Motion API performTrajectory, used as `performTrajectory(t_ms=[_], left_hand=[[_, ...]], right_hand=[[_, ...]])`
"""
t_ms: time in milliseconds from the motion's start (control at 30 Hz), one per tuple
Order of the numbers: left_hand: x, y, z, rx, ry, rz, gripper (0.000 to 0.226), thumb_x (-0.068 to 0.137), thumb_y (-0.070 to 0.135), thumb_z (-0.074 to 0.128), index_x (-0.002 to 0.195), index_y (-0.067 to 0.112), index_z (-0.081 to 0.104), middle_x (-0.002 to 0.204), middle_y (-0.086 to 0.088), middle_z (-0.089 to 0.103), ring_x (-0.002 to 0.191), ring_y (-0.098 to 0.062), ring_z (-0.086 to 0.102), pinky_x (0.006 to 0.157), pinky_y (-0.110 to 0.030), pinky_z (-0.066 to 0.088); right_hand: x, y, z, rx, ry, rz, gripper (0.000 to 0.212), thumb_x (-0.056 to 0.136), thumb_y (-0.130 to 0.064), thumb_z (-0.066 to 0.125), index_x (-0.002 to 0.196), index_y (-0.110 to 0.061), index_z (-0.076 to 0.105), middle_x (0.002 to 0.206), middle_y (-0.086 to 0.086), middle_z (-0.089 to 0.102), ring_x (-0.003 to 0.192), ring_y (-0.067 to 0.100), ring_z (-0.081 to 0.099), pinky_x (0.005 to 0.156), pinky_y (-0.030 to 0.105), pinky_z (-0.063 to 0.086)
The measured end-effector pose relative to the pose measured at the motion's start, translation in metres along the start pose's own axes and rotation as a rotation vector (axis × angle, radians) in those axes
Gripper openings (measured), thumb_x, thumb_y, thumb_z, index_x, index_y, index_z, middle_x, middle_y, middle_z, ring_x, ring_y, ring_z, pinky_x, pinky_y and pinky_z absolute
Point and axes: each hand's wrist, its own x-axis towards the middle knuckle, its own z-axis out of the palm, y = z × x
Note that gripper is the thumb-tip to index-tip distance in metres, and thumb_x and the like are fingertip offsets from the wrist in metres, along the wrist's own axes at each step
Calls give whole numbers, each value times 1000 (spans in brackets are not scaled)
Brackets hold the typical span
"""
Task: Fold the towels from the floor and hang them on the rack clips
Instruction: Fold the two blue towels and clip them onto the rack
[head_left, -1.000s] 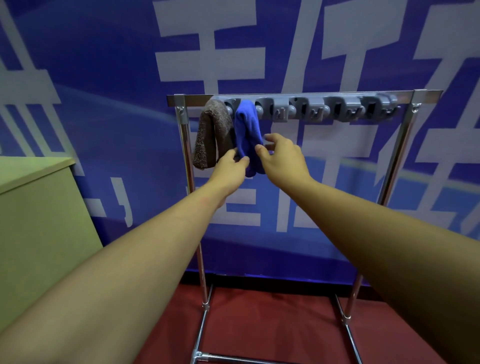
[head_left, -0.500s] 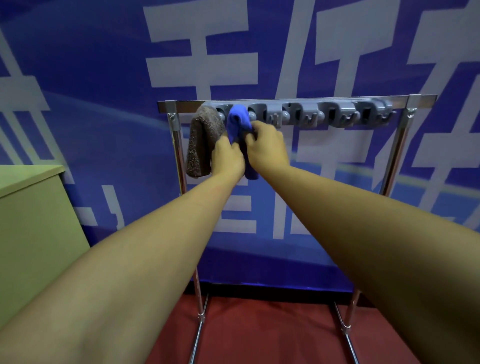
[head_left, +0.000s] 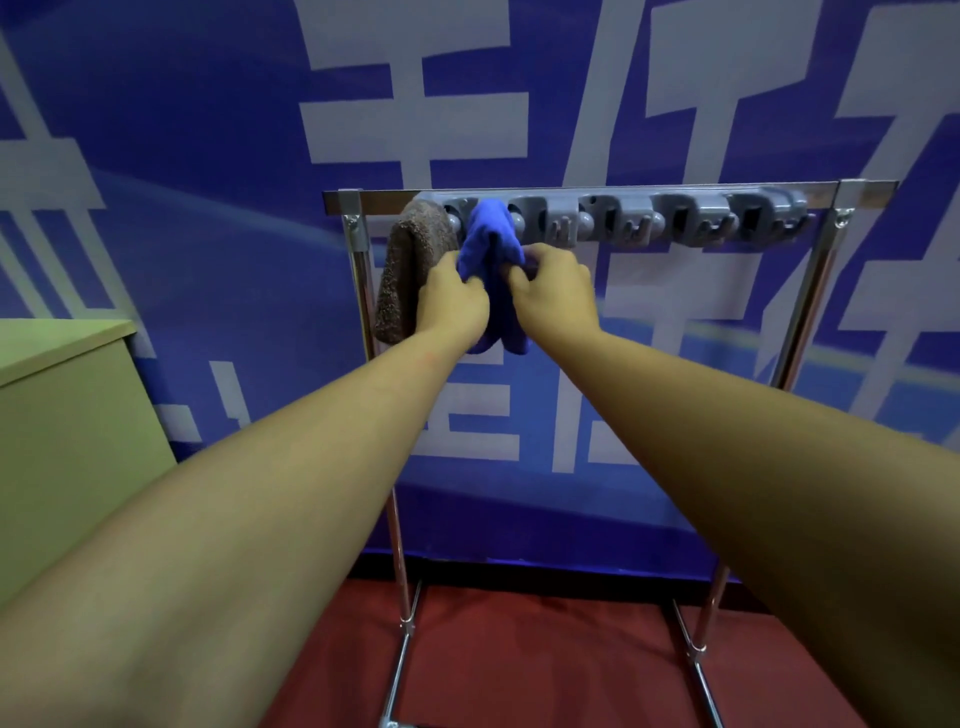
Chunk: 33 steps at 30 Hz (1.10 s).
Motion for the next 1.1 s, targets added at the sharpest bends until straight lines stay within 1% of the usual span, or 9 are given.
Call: performTrajectory(t_ms=[67,133,200,267,333,533,800,933,1100], left_hand=[[-14,-7,-1,-52,-8,6,32,102,23,47,131,22,58,112,-2,68,101,-24,64,80,-32,50],[-31,-19,-1,-66,-25,29,34,105,30,44,136,24,55,116,4,65,107,-20,61,84,-32,46],[-53,-35,3,-51,-64,41,40,108,34,36,146,25,47,130,5,60,121,-17,55,92,-29,39],[-73,-56,9,-36,-108,35,48,110,39,30,156,27,33,153,4,47,139,-15,43,101,-25,32],[-95,-80,19,-22,-161,19,53,109,44,28,159,28,24,162,3,35,148,-14,34,107,-23,26],[-169,-180,72,36,-307,-81,53,109,40,32,158,21,30,160,1,38,147,-13,35,109,-16,23],[-281,-325,145,104,-518,-333,49,110,32,34,156,14,35,160,-3,39,147,-15,36,105,-9,20],[-347,-394,169,155,-626,-498,49,110,34,34,155,15,37,159,-3,41,146,-15,38,112,-16,22],[-406,-452,185,213,-692,-681,49,109,35,36,154,16,39,158,-5,42,146,-20,39,116,-28,27]], right_hand=[[-13,6,-5,60,-11,-6,38,99,-35,54,134,-21,59,122,2,70,111,22,65,92,44,56],[-30,17,-9,81,-17,-6,47,101,-39,53,144,-20,50,135,1,64,120,19,62,98,43,54],[-49,33,-12,58,-32,-23,49,103,-41,50,147,-20,46,141,0,59,123,18,60,100,43,52],[-69,53,-10,19,-61,-43,49,103,-43,47,148,-22,45,142,-2,58,123,17,59,100,42,51],[-88,78,-4,-7,-94,-30,50,103,-46,46,147,-24,45,141,-4,59,124,16,59,101,41,51],[-170,188,36,-58,-225,127,49,101,-46,50,143,-22,52,139,-2,62,125,16,60,105,41,48],[-312,344,91,-205,-481,406,48,99,-45,54,140,-20,54,135,7,65,123,28,62,102,42,49],[-388,407,111,-242,-585,608,51,99,-43,55,142,-15,52,136,12,64,125,33,59,102,42,47],[-458,463,125,-334,-727,771,53,98,-47,53,144,-20,49,136,14,62,124,38,57,93,44,47]])
